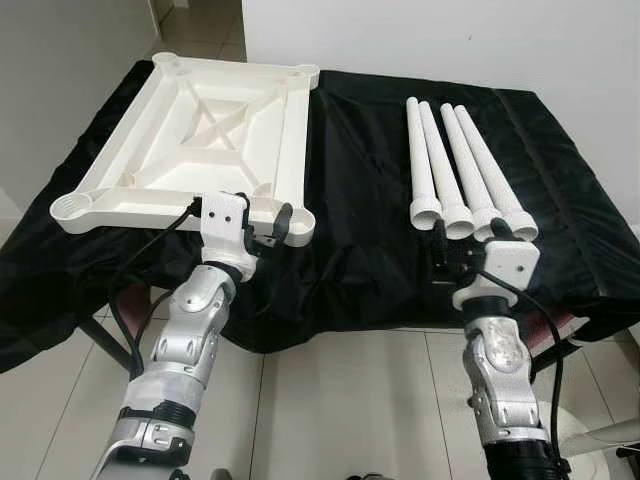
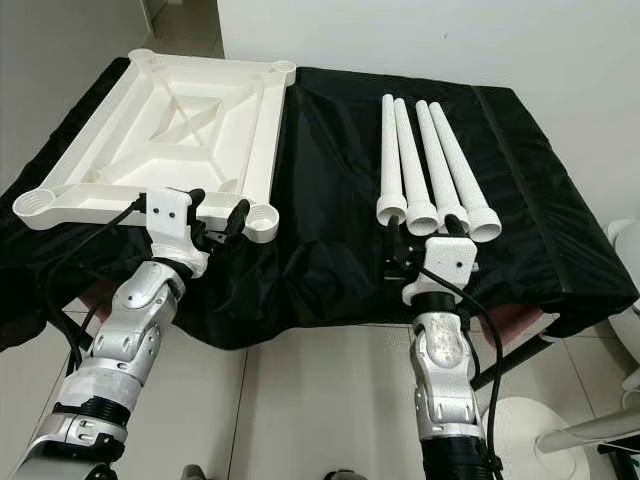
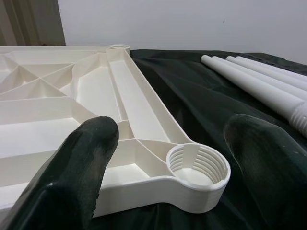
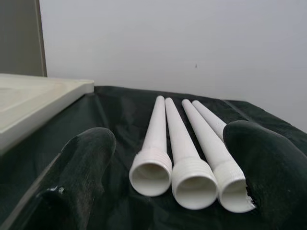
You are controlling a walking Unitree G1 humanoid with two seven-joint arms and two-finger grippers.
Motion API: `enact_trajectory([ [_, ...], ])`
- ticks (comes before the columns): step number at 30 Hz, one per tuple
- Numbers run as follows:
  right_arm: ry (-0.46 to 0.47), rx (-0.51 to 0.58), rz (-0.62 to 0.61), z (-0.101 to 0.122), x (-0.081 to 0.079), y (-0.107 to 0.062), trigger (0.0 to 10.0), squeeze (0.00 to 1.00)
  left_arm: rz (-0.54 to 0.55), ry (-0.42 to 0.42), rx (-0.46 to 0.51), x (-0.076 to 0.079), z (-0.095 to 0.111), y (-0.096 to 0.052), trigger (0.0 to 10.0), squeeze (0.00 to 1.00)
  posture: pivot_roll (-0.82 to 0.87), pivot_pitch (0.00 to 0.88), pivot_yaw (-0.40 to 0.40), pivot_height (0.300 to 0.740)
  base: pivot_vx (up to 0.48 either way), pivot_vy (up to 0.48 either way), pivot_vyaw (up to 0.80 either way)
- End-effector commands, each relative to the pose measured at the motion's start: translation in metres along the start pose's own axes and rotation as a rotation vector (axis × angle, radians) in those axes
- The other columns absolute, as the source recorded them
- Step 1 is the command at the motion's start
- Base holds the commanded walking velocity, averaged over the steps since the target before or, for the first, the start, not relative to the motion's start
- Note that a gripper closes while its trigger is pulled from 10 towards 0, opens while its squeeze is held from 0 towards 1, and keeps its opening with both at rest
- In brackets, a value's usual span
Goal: Building children table
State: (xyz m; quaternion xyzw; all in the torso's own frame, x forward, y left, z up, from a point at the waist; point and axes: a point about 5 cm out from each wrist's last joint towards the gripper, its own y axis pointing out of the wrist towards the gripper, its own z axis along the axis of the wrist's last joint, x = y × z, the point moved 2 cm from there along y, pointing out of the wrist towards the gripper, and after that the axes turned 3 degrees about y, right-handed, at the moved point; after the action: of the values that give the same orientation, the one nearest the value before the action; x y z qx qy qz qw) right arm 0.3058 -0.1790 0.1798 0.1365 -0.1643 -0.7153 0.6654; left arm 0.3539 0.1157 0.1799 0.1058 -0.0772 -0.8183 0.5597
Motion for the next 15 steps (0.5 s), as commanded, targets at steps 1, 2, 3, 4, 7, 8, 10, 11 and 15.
enact_trajectory([
  [1, -0.01, -0.004, 0.004, -0.002, -0.002, -0.001, 10.0, 0.0, 0.08, 0.016, -0.002, -0.007, -0.001, -0.002, 10.0, 0.0, -0.02, 0.04, -0.001, 0.74, 0.0, 0.0, 0.0],
  [2, -0.013, -0.003, 0.003, -0.002, -0.002, -0.001, 10.0, 0.0, 0.084, 0.021, -0.001, -0.009, -0.001, -0.003, 10.0, 0.0, -0.02, 0.04, -0.001, 0.74, 0.0, 0.0, 0.0],
  [3, -0.014, -0.003, -0.001, -0.002, -0.001, -0.001, 10.0, 0.0, 0.087, 0.02, 0.0, -0.009, -0.002, -0.004, 10.0, 0.0, -0.02, 0.037, -0.012, 0.74, 0.0, 0.0, 0.0],
  [4, -0.016, -0.003, -0.009, -0.003, 0.0, -0.002, 10.0, 0.0, 0.089, 0.017, 0.002, -0.01, -0.003, -0.006, 10.0, 0.0, -0.02, 0.037, -0.012, 0.74, 0.0, 0.0, 0.0],
  [7, -0.013, -0.002, -0.024, -0.002, 0.002, -0.002, 10.0, 0.0, 0.094, 0.018, 0.001, -0.01, -0.005, -0.01, 10.0, 0.0, -0.02, 0.037, -0.017, 0.74, 0.0, 0.0, 0.0],
  [8, -0.009, -0.002, -0.027, -0.002, 0.003, -0.002, 10.0, 0.0, 0.1, 0.018, 0.002, -0.011, -0.005, -0.011, 10.0, 0.0, -0.02, 0.036, -0.019, 0.74, 0.0, 0.0, 0.0],
  [10, -0.004, -0.001, -0.023, -0.002, 0.002, -0.002, 10.0, 0.0, 0.11, 0.014, 0.006, -0.012, -0.005, -0.012, 10.0, 0.0, -0.01, 0.036, -0.025, 0.74, 0.137, 0.0, 0.0],
  [11, -0.004, -0.001, -0.023, -0.002, 0.002, -0.002, 10.0, 0.0, 0.11, 0.014, 0.006, -0.012, -0.005, -0.012, 10.0, 0.0, -0.01, 0.036, -0.025, 0.74, 0.274, 0.0, 0.0],
  [15, -0.005, -0.001, -0.016, -0.003, 0.0, -0.001, 10.0, 0.0, 0.119, 0.02, 0.013, -0.014, -0.004, -0.012, 10.0, 0.0, -0.01, 0.033, -0.028, 0.74, 0.308, 0.0, 0.0],
])
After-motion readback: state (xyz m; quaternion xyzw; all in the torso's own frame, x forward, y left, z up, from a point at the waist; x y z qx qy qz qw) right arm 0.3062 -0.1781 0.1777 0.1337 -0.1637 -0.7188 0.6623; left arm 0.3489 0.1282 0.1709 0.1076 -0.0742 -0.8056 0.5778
